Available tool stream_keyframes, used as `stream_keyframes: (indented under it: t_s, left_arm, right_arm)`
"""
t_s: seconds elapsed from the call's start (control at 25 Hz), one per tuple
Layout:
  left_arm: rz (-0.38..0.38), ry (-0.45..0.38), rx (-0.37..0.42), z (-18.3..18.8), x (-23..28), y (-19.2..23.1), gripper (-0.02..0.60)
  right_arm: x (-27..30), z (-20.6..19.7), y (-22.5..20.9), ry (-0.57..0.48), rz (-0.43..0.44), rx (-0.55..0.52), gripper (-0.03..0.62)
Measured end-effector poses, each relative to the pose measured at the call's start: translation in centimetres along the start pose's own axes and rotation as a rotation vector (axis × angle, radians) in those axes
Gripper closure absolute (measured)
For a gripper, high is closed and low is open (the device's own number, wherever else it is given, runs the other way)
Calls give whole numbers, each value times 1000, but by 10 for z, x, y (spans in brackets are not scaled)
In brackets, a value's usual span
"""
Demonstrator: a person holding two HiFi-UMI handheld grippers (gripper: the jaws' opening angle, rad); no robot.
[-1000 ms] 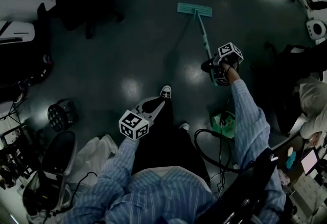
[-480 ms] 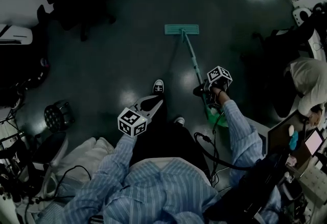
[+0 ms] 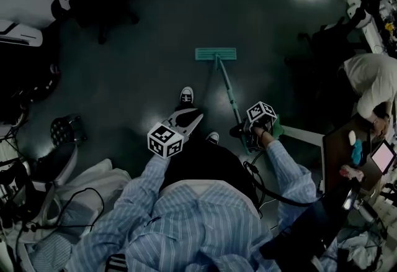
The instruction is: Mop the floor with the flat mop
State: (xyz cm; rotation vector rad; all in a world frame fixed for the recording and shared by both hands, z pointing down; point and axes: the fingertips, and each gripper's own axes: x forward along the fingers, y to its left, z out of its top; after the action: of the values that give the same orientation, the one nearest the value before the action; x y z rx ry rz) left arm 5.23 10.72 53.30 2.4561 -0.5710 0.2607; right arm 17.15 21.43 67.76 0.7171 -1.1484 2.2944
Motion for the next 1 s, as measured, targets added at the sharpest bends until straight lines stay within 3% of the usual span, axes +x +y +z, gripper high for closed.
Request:
stream_keyframes:
  t_s: [0.48, 0.84, 1.0]
  left_arm:
    - [-57, 40, 68, -34, -19, -54, 538]
    - [-57, 33, 87, -42, -29, -74, 538]
    - [-58, 33, 75, -39, -50, -52, 538]
  right_arm:
    - [12, -125, -64, 72, -79, -13, 559]
    - [-5, -179, -103, 108, -128, -27, 559]
    - [8, -186, -89, 122, -164, -20, 559]
